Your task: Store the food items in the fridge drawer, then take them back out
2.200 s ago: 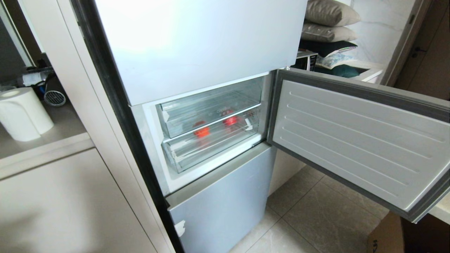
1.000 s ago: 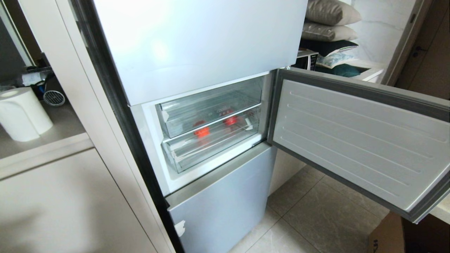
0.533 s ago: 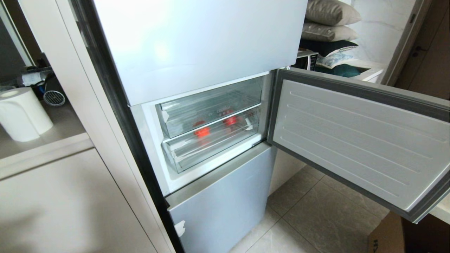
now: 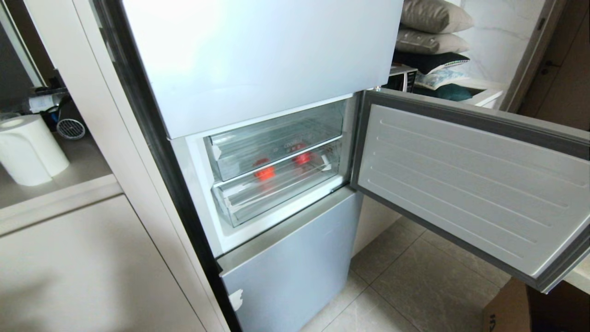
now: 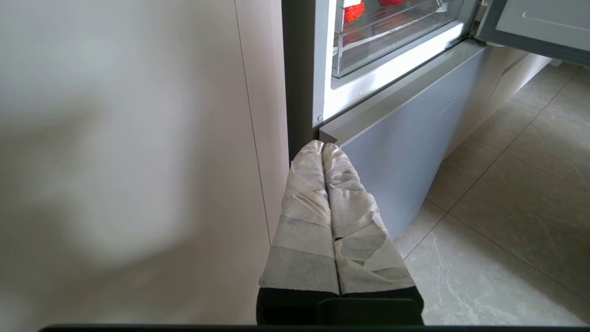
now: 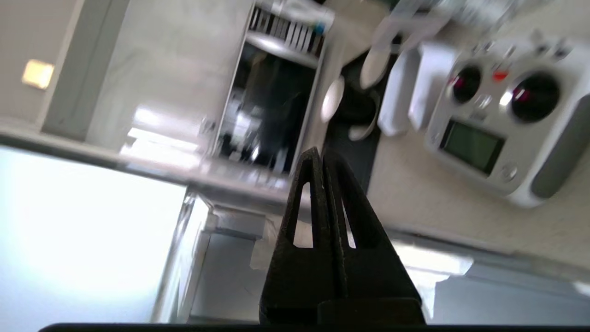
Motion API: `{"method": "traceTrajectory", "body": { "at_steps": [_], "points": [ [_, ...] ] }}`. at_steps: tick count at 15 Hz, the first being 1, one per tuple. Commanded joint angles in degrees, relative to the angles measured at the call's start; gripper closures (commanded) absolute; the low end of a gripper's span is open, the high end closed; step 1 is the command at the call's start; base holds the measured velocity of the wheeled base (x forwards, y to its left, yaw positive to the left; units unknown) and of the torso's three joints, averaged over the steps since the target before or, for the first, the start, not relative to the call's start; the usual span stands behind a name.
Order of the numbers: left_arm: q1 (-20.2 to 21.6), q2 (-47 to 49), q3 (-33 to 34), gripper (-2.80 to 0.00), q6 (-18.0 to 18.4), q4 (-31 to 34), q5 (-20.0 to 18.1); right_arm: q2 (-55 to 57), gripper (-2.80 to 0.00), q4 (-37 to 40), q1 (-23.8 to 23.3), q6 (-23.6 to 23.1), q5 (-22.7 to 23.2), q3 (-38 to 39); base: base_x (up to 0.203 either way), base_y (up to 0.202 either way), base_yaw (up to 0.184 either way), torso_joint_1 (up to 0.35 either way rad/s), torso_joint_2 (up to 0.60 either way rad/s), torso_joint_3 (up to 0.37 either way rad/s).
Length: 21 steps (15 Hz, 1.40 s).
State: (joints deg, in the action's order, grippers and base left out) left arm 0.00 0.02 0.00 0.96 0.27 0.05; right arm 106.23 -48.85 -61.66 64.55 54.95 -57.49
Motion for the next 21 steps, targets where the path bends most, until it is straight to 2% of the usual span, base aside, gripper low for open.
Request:
{"method": "traceTrajectory", "body": {
  "at_steps": [1, 4, 8, 10, 13, 18, 21],
  "points": [
    [0.0, 0.0, 0.0, 0.00, 0.0, 0.0, 0.0, 4.2, 0.00, 1.9, 0.1, 0.9, 4.9, -2.9, 0.000, 0.000, 0.000, 0.000, 0.00, 0.000],
    [0.0, 0.0, 0.0, 0.00, 0.0, 0.0, 0.0, 7.1, 0.00, 6.7, 0.7, 0.8, 7.4, -6.2, 0.000, 0.000, 0.000, 0.000, 0.00, 0.000],
    [0.0, 0.0, 0.0, 0.00, 0.0, 0.0, 0.0, 5.5, 0.00, 11.1, 1.1, 0.8, 10.1, -5.3, 0.000, 0.000, 0.000, 0.000, 0.00, 0.000],
    [0.0, 0.0, 0.0, 0.00, 0.0, 0.0, 0.0, 2.4, 0.00, 13.5, 1.2, 0.7, 11.8, -3.2, 0.000, 0.000, 0.000, 0.000, 0.00, 0.000],
    [0.0, 0.0, 0.0, 0.00, 0.0, 0.0, 0.0, -5.2, 0.00, 14.1, 0.9, 0.4, 12.8, 4.2, 0.000, 0.000, 0.000, 0.000, 0.00, 0.000],
    [0.0, 0.0, 0.0, 0.00, 0.0, 0.0, 0.0, -15.9, 0.00, 13.9, -5.1, 0.6, 13.2, 8.6, 0.000, 0.000, 0.000, 0.000, 0.00, 0.000],
    [0.0, 0.0, 0.0, 0.00, 0.0, 0.0, 0.0, -16.7, 0.00, 13.9, -5.3, 0.8, 13.2, 6.9, 0.000, 0.000, 0.000, 0.000, 0.00, 0.000]
  ]
}}
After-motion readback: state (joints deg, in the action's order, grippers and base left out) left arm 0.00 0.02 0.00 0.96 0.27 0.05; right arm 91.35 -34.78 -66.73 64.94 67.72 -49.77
